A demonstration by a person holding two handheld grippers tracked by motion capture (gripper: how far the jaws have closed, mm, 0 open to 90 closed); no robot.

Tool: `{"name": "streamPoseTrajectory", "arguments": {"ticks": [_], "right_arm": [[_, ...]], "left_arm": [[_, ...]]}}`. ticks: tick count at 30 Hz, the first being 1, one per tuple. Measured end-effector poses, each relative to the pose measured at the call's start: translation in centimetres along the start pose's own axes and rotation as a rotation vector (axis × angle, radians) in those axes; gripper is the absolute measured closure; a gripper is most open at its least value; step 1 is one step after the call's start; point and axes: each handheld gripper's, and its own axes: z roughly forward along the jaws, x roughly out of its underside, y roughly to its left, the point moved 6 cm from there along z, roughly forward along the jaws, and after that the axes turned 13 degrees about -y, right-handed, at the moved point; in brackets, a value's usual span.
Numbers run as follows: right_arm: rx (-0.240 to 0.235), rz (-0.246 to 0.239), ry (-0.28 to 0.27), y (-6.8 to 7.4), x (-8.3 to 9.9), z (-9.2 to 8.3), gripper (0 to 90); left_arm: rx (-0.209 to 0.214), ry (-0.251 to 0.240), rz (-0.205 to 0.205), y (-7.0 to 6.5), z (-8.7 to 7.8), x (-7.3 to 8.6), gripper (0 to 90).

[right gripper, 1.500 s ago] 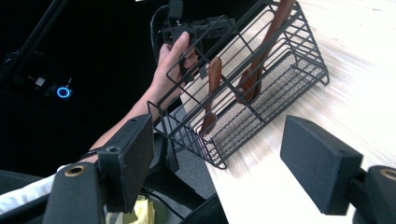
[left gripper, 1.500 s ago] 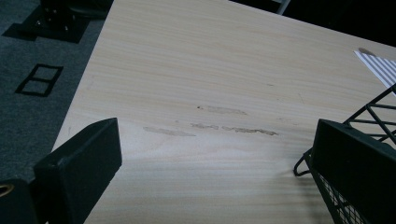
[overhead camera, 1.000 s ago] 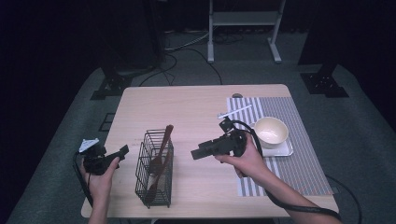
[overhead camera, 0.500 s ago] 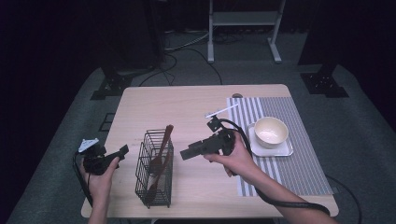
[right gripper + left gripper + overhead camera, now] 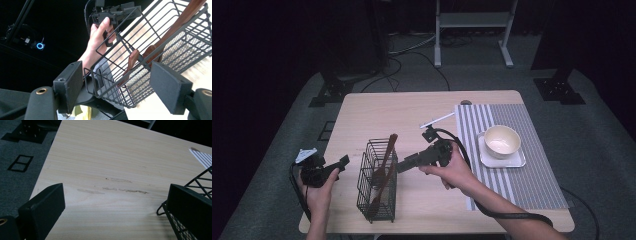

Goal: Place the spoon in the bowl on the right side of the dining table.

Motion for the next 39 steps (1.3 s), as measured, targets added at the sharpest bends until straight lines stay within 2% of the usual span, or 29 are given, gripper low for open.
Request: {"name": "streamPoseTrajectory", "arguments": {"ticks": [15,22,31,34,35,38,39], "right_arm": [[0.013,0.011,0.028,-0.5,0.0,1.9,31.7],[0.028,0.012,0.041,-0.8,0.0,2.5,38.5],[0.076,0.008,0.055,-1.2,0.1,3.4,55.1],[0.082,0.009,0.057,-1.3,0.1,3.5,58.3],[0.086,0.007,0.057,-1.3,0.1,3.6,62.2],[0.084,0.008,0.057,-1.3,0.1,3.7,66.1],[0.087,0.000,0.057,-1.3,0.1,3.7,70.6]], "left_arm": [[0.000,-0.003,-0.001,0.0,0.0,-0.1,1.2],[0.000,-0.004,-0.002,0.0,-0.1,-0.1,1.2],[-0.001,-0.003,-0.003,0.1,-0.1,-0.1,1.2],[-0.001,-0.004,-0.004,0.1,-0.1,-0.1,1.2],[0.000,-0.004,-0.003,0.1,-0.1,-0.1,1.2],[0.000,-0.004,-0.003,0.1,-0.1,-0.1,1.2],[0.000,-0.004,-0.003,0.1,-0.1,-0.1,1.2]]}}
